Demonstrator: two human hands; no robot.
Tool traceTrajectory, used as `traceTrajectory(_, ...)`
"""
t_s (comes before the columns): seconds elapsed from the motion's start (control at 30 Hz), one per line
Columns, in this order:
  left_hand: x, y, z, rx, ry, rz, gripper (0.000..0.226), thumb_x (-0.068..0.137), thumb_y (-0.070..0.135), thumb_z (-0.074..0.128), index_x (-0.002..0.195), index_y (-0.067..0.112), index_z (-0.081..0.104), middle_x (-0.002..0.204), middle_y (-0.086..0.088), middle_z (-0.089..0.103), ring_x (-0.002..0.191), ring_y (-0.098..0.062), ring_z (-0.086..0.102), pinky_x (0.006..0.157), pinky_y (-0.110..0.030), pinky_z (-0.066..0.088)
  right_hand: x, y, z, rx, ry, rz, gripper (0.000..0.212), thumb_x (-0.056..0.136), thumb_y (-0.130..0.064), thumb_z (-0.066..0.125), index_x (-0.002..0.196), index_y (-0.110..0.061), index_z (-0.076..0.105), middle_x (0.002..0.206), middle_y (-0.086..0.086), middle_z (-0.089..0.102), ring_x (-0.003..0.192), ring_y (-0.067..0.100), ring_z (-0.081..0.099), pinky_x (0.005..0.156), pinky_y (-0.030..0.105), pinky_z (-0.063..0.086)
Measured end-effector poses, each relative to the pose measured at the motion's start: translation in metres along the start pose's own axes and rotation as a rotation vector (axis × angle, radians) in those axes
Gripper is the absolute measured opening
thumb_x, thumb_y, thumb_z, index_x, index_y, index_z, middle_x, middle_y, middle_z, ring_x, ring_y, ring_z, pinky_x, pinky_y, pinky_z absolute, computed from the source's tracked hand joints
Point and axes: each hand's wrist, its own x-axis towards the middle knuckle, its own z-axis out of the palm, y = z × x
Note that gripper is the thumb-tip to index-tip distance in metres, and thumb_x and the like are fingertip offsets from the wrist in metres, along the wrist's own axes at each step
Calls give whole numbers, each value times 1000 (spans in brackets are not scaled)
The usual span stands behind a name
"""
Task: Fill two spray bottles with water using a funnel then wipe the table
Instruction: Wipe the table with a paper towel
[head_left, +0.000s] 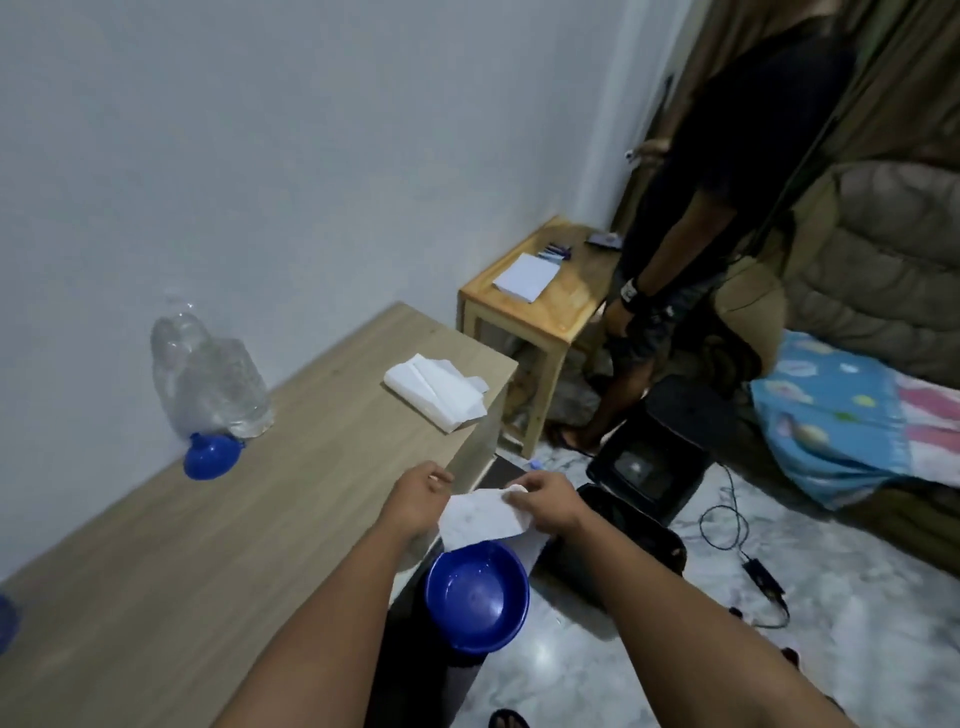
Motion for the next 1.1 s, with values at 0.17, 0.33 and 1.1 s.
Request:
traceTrajectory(0.17,-25,41,35,-94,-211,-13,8,93,21,68,101,18,70,92,-6,72,81,-22,68,76,-39,61,-65,34,-37,390,143,216,25,98,-11,73,115,7,72,88,16,70,65,19,63,49,23,49)
traceTrajectory(0.33,-52,75,87,-200,-504,-94,34,91,30,76,119,17,63,103,-3,70,90,-17,67,52,-21,54,-96,76,-62,541,279,265,18,98,-14,73,110,-2,78,103,22,75,82,28,68,67,36,54)
traceTrajectory(1.1,156,83,427,-239,-463,-534,34,96,11,63,130,14,61,101,-18,69,83,-29,64,80,-43,56,93,305,-196,763,367,716,14,96,-6,64,107,-15,62,105,12,66,88,27,66,81,40,63)
